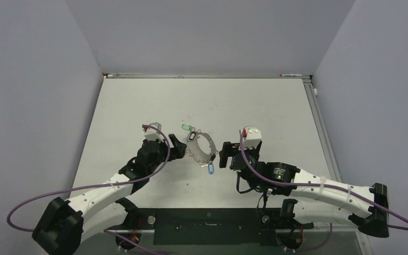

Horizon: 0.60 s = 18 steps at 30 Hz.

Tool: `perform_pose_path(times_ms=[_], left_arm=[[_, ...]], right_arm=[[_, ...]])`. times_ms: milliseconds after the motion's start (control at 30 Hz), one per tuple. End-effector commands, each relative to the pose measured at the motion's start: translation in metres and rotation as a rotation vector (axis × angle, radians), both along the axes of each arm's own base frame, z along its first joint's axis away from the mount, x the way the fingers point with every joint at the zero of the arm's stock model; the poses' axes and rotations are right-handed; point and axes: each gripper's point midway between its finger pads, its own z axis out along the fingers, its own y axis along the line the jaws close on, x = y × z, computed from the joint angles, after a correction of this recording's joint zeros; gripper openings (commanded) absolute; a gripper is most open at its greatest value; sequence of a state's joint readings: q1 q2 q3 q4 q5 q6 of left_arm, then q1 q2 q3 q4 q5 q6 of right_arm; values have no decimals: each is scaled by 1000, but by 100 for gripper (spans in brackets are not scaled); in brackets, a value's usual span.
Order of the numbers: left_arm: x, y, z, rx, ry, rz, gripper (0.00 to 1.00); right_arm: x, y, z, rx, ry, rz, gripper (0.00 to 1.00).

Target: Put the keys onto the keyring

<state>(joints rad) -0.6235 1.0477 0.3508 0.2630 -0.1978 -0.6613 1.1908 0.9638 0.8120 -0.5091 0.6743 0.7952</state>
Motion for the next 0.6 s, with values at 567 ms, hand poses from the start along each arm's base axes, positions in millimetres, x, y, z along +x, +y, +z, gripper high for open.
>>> perform_pose_path(times_ms=[567], left_arm=[[-63,81,176,33,-310,83,96]], right_arm=[[14,-6,95,135,-300,33,92]])
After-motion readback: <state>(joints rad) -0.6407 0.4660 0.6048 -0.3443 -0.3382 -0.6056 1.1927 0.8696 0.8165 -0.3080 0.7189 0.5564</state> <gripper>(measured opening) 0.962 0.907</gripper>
